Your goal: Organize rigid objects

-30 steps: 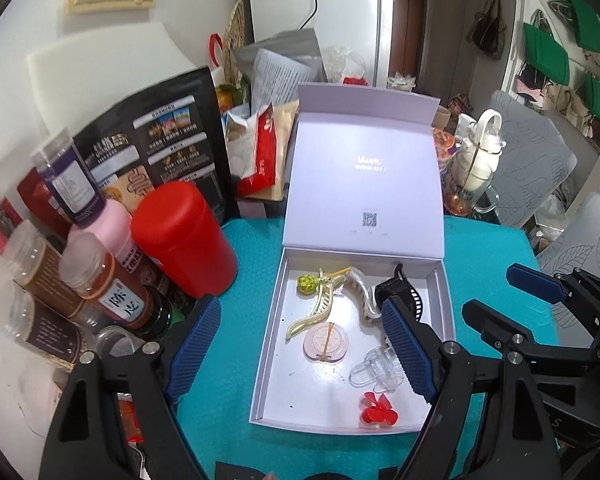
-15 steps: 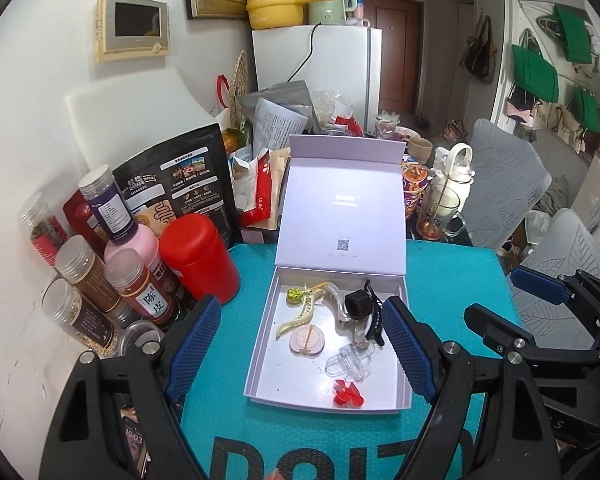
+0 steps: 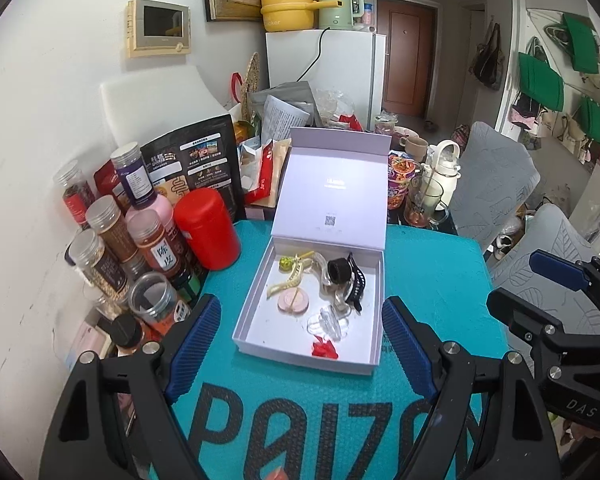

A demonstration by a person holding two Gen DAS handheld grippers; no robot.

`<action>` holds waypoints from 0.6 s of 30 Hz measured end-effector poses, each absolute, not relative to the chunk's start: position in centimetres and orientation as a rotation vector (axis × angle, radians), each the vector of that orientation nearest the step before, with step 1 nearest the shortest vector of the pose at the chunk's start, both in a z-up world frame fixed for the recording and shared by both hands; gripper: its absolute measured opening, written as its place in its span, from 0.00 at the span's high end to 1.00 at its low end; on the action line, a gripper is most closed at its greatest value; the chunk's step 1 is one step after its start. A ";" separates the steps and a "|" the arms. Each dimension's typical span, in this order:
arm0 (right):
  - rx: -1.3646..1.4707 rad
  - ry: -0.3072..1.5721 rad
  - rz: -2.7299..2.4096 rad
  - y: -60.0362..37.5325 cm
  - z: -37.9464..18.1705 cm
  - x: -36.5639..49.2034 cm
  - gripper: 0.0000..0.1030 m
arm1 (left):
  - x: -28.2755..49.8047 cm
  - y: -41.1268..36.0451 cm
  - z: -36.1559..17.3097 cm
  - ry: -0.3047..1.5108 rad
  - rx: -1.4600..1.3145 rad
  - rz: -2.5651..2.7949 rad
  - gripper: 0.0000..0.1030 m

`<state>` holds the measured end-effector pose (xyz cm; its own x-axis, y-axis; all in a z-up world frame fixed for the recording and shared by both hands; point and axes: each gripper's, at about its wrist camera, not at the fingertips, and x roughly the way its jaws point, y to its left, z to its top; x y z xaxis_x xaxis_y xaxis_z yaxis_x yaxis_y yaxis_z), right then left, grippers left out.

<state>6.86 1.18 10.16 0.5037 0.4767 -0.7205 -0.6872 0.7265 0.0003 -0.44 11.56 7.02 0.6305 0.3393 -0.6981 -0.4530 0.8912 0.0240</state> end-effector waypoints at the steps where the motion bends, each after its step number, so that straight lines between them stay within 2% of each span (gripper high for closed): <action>1: -0.306 0.765 0.719 0.9 10.2 6.6 0.32 | -0.8 11.2 7.0 0.764 -0.161 0.459 0.19; 18: -0.330 0.781 0.762 -4.2 9.5 1.9 0.31 | -5.1 6.0 6.4 0.785 -0.173 0.529 0.19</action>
